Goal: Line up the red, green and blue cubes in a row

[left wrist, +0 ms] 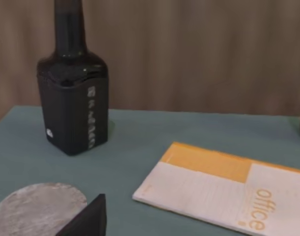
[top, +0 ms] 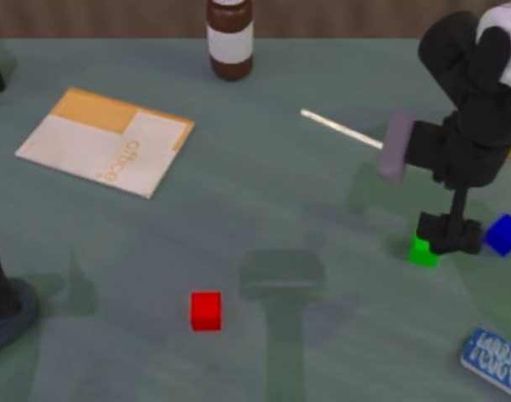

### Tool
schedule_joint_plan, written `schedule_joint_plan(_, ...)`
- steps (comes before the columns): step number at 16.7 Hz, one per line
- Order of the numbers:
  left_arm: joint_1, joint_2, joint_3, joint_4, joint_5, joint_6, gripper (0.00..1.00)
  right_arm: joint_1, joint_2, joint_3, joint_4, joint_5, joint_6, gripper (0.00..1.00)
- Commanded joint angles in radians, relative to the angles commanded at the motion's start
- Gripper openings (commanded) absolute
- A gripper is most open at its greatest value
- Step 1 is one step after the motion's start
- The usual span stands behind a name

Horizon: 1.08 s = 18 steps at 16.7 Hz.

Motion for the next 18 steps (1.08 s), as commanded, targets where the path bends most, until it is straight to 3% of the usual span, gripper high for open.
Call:
schedule_joint_plan(9, 0.009, -0.047, -0.018, 0.031, 0.004, 0.03, 1.0, 0.005, 0.049, 0.023, -0.003, 0.0, -0.021, 1.0)
schedule_joint_plan(18, 0.009, -0.047, -0.018, 0.031, 0.004, 0.03, 1.0, 0.009, 0.169, -0.116, 0.258, 0.001, -0.018, 1.0)
